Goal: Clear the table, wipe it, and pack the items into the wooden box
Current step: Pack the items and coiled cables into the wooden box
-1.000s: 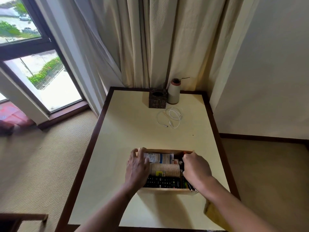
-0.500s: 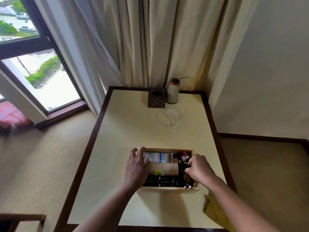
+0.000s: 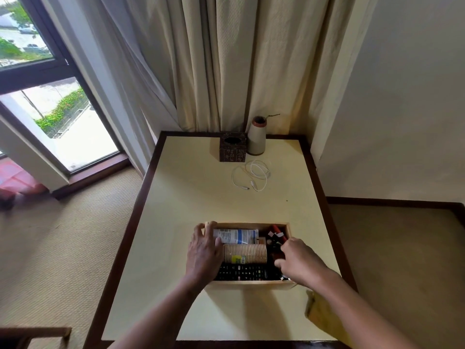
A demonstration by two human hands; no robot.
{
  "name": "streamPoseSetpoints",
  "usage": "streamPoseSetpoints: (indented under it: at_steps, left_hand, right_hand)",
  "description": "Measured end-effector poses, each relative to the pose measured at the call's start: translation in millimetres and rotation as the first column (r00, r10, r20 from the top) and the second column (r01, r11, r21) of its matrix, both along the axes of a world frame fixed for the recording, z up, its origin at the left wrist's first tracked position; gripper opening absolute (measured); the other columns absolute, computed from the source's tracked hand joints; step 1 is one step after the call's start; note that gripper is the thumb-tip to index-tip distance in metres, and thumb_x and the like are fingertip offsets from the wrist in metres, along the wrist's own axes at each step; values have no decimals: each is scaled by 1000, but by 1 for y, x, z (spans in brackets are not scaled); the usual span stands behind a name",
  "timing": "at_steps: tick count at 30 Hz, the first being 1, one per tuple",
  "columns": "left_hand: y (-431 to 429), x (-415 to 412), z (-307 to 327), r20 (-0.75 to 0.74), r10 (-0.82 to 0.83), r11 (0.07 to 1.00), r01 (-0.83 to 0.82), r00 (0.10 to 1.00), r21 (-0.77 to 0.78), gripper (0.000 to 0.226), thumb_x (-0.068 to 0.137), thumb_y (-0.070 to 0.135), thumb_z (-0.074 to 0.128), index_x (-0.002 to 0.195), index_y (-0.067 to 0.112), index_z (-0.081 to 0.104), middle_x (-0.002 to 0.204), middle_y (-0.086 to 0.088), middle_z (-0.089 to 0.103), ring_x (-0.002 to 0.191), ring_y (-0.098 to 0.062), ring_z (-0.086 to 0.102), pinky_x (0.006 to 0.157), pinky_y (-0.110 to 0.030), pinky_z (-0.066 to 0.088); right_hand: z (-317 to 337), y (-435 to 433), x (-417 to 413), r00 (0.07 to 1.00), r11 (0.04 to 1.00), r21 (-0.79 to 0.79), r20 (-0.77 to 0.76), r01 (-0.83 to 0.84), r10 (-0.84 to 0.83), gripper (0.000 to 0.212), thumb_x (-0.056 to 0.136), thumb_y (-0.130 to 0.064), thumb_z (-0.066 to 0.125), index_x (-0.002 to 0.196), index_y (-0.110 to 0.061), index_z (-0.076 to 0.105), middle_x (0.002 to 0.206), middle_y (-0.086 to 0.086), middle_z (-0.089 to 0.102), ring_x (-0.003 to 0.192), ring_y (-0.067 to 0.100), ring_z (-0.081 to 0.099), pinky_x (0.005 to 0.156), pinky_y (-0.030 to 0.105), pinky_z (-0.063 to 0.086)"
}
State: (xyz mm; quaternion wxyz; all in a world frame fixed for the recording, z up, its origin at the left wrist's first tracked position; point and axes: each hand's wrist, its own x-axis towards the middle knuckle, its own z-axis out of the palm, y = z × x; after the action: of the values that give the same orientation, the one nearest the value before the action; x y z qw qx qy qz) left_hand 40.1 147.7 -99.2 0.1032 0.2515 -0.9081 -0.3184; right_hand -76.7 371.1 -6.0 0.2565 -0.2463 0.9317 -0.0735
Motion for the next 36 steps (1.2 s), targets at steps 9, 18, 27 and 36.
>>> streamPoseSetpoints:
  at_steps: [9,18,27,36]
  left_hand:
    - [1,0,0,7,8,1000,-8,1000,1,35,103,31,46,136,28,36,132,-9,40,113,-30,55,93,-47,52]
    - [1,1,4,34,8,1000,-8,999,14,36,102,33,45,136,29,36,134,-7,39,115,-29,54,91,-48,54]
    - [5,1,9,50,13,1000,-14,999,9,37,102,33,46,137,29,35,135,-7,39,116,-28,54,93,-46,55]
    - [6,2,14,59,9,1000,-11,998,21,35,102,34,43,135,29,34,133,-7,39,113,-27,54,90,-46,57]
  right_hand:
    - [-7,-1,11,945,951,187,-174,-245,277,36,83,-6,77,115,-10,60,114,8,62,89,25,66,75,35,56]
    - [-3,-2,-6,999,998,-40,10,-47,48,24,91,-34,73,103,-13,70,94,3,70,80,18,68,76,38,59]
    - [-15,-20,-34,973,988,-113,-215,-105,79,28,102,-27,55,126,-26,69,117,-3,63,101,21,67,77,33,54]
    - [-21,-22,-35,945,981,-35,-277,-192,176,17,96,-28,63,97,-23,79,97,-6,64,84,18,65,71,35,56]
